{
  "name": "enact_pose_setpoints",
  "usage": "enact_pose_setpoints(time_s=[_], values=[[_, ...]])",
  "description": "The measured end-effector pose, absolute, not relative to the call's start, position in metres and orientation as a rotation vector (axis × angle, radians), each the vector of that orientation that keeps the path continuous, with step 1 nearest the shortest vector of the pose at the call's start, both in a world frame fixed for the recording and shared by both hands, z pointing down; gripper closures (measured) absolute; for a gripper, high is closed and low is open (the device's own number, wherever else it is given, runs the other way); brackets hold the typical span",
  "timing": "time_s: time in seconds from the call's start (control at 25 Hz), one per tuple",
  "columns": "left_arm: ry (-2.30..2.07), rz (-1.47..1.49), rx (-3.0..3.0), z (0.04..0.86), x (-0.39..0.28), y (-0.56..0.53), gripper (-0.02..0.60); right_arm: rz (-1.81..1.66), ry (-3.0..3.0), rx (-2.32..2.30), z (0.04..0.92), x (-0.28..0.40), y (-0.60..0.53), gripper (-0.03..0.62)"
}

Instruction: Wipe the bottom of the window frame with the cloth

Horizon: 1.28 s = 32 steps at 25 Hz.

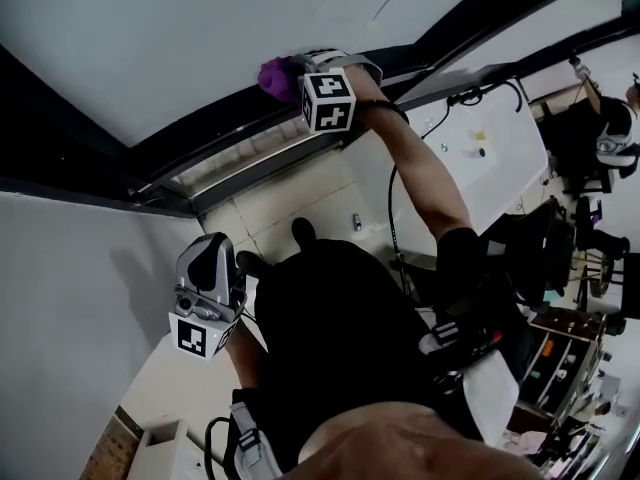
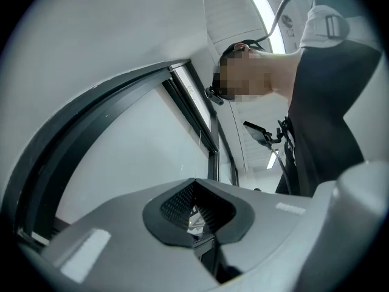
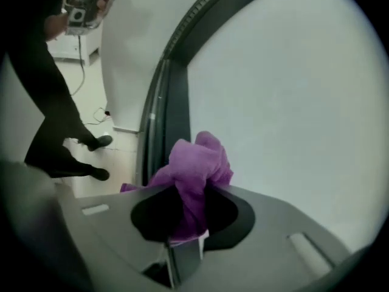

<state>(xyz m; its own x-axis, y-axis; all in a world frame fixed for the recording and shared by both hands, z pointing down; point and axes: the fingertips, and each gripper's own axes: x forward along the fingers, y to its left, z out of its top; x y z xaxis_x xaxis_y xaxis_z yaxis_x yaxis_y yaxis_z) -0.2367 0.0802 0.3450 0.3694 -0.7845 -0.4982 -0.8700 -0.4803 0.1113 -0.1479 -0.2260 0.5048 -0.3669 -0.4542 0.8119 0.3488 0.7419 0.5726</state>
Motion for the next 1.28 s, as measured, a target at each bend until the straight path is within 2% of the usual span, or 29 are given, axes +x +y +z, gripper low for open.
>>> enact_pose_setpoints(time_s=[0.16,0.28,0.44,0.52,0.68,0.84,0.92,1.0,1.08,1.2,1.28], values=[[1.525,0.710,-2.455,0.345,-0.232,0.080,0.580,-0.752,-1.516,-0.240,0.532,-0.090,-0.145,0.523],[1.587,0.718,-2.428,0.350,-0.245,0.082,0.580,-0.643,-1.684,-0.316,0.515,-0.068,-0.095,0.523],[1.595,0.698,-2.447,0.353,-0.245,0.074,0.580,-0.471,-2.340,0.262,0.438,-0.100,-0.199,0.523],[1.551,0.676,-2.473,0.346,-0.231,0.068,0.580,-0.324,-2.490,0.475,0.434,-0.107,-0.252,0.523],[1.499,0.626,-2.507,0.331,-0.199,0.057,0.580,-0.178,-2.494,0.320,0.460,-0.101,-0.249,0.525],[1.527,0.562,-2.521,0.332,-0.186,0.046,0.580,-0.296,-2.411,-0.241,0.453,-0.044,-0.149,0.525],[1.539,0.552,-2.537,0.335,-0.179,0.041,0.580,-0.306,-2.552,-0.121,0.441,-0.029,-0.167,0.525],[1.529,0.543,-2.558,0.337,-0.168,0.034,0.580,-0.270,-2.667,0.281,0.438,-0.030,-0.233,0.523],[1.498,0.512,-2.577,0.335,-0.153,0.027,0.580,-0.361,-2.556,0.484,0.464,-0.047,-0.276,0.523],[1.455,0.436,-2.595,0.331,-0.131,0.020,0.580,-0.666,-2.348,0.359,0.506,-0.081,-0.269,0.529],[1.437,0.403,-2.612,0.329,-0.119,0.015,0.580,-0.752,-2.342,0.279,0.509,-0.079,-0.253,0.530]])
